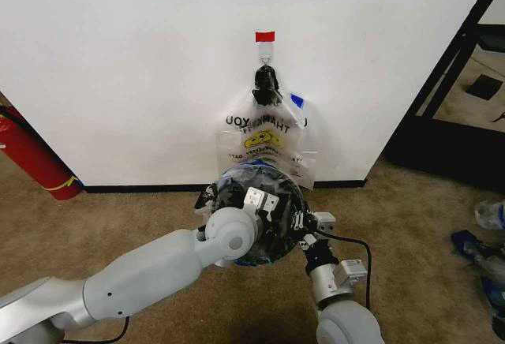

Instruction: Pick up the garbage bag from the wall and place it over the trash bin.

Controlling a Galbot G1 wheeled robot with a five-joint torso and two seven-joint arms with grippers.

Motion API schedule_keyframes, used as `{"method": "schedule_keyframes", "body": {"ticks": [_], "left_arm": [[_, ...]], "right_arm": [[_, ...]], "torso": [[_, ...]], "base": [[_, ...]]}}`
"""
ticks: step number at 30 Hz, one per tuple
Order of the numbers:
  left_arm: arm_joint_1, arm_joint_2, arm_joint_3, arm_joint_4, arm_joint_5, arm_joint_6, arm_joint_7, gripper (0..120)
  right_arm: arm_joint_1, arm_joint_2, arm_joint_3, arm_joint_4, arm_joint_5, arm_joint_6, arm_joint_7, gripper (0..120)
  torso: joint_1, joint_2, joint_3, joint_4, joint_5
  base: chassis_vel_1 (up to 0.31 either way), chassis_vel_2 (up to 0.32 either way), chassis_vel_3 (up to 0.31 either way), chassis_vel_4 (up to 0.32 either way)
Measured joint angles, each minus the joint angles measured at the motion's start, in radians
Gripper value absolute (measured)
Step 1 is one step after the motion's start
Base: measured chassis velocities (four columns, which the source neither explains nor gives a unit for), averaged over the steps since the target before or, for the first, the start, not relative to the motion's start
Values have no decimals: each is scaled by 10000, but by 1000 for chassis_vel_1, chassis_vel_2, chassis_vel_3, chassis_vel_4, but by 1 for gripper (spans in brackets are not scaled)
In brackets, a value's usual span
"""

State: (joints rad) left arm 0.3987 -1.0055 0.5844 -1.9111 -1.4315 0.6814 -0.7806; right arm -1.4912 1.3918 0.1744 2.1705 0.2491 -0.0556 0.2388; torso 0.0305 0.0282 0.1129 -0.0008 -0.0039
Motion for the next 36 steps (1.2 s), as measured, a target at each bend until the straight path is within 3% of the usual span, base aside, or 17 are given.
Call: {"method": "schedule_keyframes", "body": {"ticks": [7,25,31,36], "left_arm": [[8,41,-64,-53,-75,-1,-10,96],[208,421,-410,-1022,-583,12,-188,100],[278,496,-492,-1149,-308,-208,-186,87],[296,560,-498,-1171,89,-318,-163,66]], "right_arm": [[28,-22,1,0,29,0,1,1],[369,-31,455,-154,1718,-504,499,1],[358,-27,503,-167,1805,-526,500,1],[361,-8,483,-155,1787,-537,496,1]], "torso": [[0,0,0,0,0],[0,0,0,0,0],[0,0,0,0,0],[0,0,0,0,0]], "base": [[0,0,0,0],[0,0,0,0],[0,0,0,0],[0,0,0,0]]}}
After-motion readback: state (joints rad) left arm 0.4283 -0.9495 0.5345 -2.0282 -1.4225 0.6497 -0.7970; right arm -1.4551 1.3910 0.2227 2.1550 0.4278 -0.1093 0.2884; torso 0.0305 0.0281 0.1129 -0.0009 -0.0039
